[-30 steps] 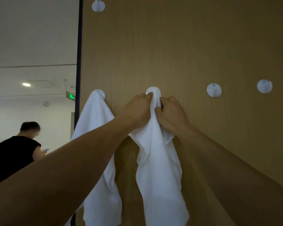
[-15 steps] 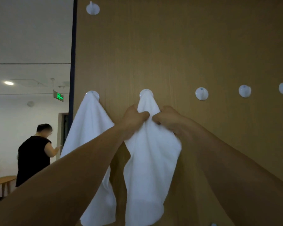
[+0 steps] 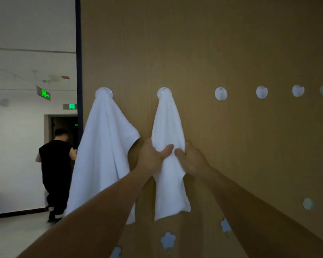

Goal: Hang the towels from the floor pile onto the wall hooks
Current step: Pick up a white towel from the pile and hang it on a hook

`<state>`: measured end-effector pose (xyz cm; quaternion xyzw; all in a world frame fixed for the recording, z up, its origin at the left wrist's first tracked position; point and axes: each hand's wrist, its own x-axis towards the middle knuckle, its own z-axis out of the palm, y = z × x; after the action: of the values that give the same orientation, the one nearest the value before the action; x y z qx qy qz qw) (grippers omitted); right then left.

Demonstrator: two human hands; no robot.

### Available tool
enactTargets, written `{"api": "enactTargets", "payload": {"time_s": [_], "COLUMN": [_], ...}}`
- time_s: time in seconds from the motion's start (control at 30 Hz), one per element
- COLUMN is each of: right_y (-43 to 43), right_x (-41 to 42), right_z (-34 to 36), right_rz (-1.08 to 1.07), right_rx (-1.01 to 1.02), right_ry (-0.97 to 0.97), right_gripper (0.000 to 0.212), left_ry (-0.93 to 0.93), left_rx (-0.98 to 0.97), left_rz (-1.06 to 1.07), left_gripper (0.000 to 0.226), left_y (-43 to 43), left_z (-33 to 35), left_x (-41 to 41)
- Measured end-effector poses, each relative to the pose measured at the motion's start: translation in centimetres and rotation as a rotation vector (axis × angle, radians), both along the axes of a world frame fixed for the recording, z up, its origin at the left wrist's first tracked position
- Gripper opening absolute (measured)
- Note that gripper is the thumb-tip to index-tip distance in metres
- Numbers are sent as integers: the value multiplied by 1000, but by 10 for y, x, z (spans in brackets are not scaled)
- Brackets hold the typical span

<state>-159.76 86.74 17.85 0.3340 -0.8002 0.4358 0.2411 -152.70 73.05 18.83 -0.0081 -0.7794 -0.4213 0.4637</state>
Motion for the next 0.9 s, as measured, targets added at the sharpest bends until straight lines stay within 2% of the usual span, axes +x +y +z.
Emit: {"api": "enactTargets", "payload": {"time_s": [0.1,0.2,0.37,0.53,0.6,0.73,0.9], "right_y": [11,25,66,129,158,233,352], "right_x": [16,34,62,96,114,164,247], "right_z": [-26,-55,-111,-168,-188,-236,-298], "right_rz": [77,111,-21,-145,-193,-291,-430], "right_rx": [-134,-214,-57,64,155,323,450], "right_ry": [-34,-80,-229,-260,-257,-302,-440], "right_gripper": [47,40,72,65,63,66,66], "left_ry": [-37,-106,-231,-460,-520,-684,-832], "left_rx": [65,67,214,252,270,23,-383], "left_rz": [-10,1,-22,-83,-112,-150,-189], "left_gripper": [79,93,69,49,55,76,78], "left_y": [7,17,36,76,103,173,294], "left_z": [-27,-70,-140,-204,-223,-253,-299], "left_x": [5,17,43,71,82,102,144]}}
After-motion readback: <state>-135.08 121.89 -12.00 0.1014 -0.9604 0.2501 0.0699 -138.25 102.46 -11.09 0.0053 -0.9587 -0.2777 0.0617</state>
